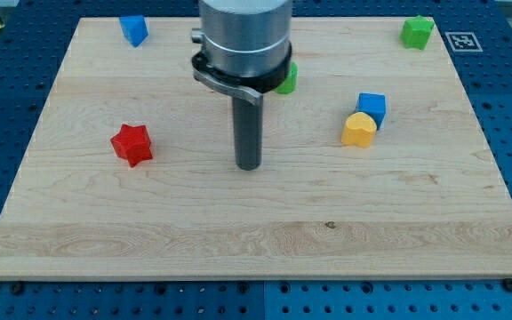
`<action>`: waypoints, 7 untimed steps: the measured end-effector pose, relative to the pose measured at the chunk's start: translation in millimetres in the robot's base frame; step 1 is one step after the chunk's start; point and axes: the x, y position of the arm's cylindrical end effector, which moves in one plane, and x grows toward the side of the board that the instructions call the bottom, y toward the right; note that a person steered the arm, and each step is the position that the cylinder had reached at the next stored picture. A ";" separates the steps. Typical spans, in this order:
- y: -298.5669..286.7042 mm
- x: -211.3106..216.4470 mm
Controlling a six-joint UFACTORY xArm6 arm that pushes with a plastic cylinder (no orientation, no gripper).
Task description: Move the red star towards the center left side of the board
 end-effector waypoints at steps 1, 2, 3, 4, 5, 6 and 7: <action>-15.9 -2.3; -31.0 12.5; -51.7 16.2; -52.5 16.2; -52.5 16.2; -56.2 16.2; -56.9 16.2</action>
